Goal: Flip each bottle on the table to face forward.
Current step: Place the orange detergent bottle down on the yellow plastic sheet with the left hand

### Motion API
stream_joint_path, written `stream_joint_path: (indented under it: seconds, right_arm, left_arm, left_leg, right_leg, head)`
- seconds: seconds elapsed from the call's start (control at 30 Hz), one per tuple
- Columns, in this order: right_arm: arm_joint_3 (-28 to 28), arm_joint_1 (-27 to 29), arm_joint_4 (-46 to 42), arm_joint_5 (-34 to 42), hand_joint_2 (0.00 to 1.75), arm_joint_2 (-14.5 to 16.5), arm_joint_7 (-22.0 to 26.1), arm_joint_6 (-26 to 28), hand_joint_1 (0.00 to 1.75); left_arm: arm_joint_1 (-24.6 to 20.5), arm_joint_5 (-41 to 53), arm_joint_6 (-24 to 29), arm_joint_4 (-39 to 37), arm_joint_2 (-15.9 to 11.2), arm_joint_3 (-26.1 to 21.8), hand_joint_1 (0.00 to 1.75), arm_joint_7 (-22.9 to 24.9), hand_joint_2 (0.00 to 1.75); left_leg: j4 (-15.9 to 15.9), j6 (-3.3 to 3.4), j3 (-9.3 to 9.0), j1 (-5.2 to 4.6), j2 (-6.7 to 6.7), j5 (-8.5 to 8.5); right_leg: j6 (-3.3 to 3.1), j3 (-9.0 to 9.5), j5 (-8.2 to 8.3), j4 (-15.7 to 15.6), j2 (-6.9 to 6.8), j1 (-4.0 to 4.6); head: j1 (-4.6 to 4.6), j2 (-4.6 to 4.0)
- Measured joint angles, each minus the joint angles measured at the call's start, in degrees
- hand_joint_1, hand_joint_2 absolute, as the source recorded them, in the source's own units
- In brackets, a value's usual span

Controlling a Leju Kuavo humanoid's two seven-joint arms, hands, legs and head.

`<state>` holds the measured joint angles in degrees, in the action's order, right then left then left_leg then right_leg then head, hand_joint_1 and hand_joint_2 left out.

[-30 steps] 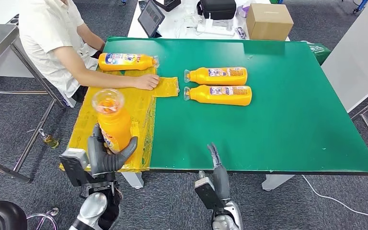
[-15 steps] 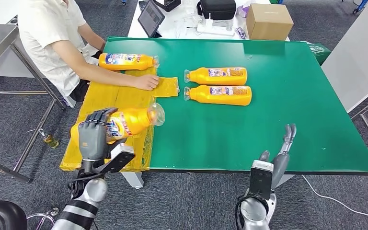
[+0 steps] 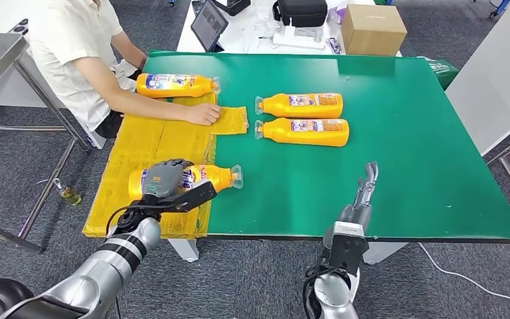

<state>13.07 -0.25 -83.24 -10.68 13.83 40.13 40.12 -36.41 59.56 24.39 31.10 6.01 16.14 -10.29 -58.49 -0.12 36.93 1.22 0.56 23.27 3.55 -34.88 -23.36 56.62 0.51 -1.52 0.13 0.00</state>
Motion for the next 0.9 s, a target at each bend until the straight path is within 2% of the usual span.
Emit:
stream_joint_path:
  seconds: [0.03,0.07,0.17,0.2,0.6,0.63,0.73,0.77,0.83,0.9]
  right_arm:
    - [0.4,-0.1,0.4,0.3,0.00,-0.1,0.0,0.0,0.00]
    - [0.8,-0.2,0.8,0.5,0.00,-0.2,0.0,0.0,0.00]
    - [1.6,-0.4,1.9,1.2,0.00,-0.5,0.0,0.0,0.00]
    - [1.8,-0.5,2.3,1.3,0.00,-0.5,0.0,0.0,0.00]
    - [2.2,-0.9,4.8,1.5,0.00,-0.9,0.0,0.0,0.00]
    - [2.2,-0.9,4.9,1.5,0.00,-0.9,0.0,0.0,0.00]
    - [2.2,-1.0,5.1,1.5,0.00,-1.0,0.0,0.0,0.00]
    - [2.2,-1.1,5.2,1.5,0.00,-1.0,0.0,0.0,0.00]
    - [2.2,-1.3,5.5,1.5,0.00,-1.1,0.0,0.0,0.00]
    - [2.2,-1.5,5.8,1.5,0.00,-1.2,0.0,0.0,0.00]
  left_arm:
    - [-0.5,-0.1,-0.3,-1.2,0.0,0.0,1.58,0.2,1.75]
    - [-1.0,-0.1,-0.5,-2.3,-0.1,0.1,1.47,0.4,1.75]
    - [-2.0,0.6,-0.9,-4.8,-0.2,0.4,0.91,1.1,1.75]
    - [-2.4,1.0,-1.1,-5.5,-0.2,0.6,0.81,1.4,1.75]
    - [-4.7,1.9,-2.1,-9.3,-0.2,1.9,0.79,2.8,1.75]
    - [-4.7,1.9,-2.1,-9.4,-0.2,1.9,0.69,2.8,1.75]
    - [-4.8,2.0,-2.3,-9.7,-0.2,1.9,0.22,2.9,1.75]
    - [-4.9,2.1,-2.8,-9.8,-0.2,2.0,0.12,3.1,1.75]
    - [-5.2,2.7,-4.9,-10.1,-0.2,2.2,0.00,3.7,1.75]
    - [-5.6,2.9,-7.9,-10.4,-0.2,2.3,0.00,4.0,1.75]
  left_leg:
    - [0.0,0.00,0.00,0.00,0.00,0.00]
    - [0.0,0.00,0.00,0.00,0.00,0.01]
    - [0.0,0.00,0.01,0.01,0.00,0.01]
    - [0.0,0.00,0.01,0.01,0.00,0.01]
    - [0.0,0.00,-0.07,0.00,0.01,0.00]
    - [0.0,0.00,-0.07,0.00,0.01,0.00]
    - [0.0,0.00,-0.08,0.01,0.01,0.00]
    - [0.0,0.00,-0.09,0.01,0.01,0.00]
    - [0.0,0.00,-0.14,0.00,0.03,0.00]
    - [0.0,0.00,-0.24,0.00,0.04,0.00]
  right_leg:
    - [0.00,0.00,0.00,0.0,0.00,0.00]
    - [0.00,-0.01,-0.01,0.0,0.00,0.00]
    - [-0.01,-0.01,-0.02,0.0,0.00,0.01]
    - [-0.01,0.00,-0.02,0.0,0.00,0.01]
    - [-0.01,0.09,-0.01,0.0,0.00,0.00]
    - [-0.01,0.09,-0.01,0.0,0.00,0.00]
    - [-0.01,0.10,-0.01,0.0,0.00,0.01]
    - [-0.01,0.12,-0.01,0.0,-0.01,0.00]
    - [-0.01,0.17,-0.01,0.0,-0.02,0.00]
    - [-0.01,0.28,-0.01,0.0,-0.02,0.00]
  head:
    - [0.00,0.00]
    - [-0.01,0.00]
    - [0.00,0.00]
    - [0.01,0.00]
    - [0.00,0.00]
    - [0.00,0.00]
    - [0.01,0.00]
    - [0.01,0.00]
    - [0.00,0.00]
    - [0.01,0.00]
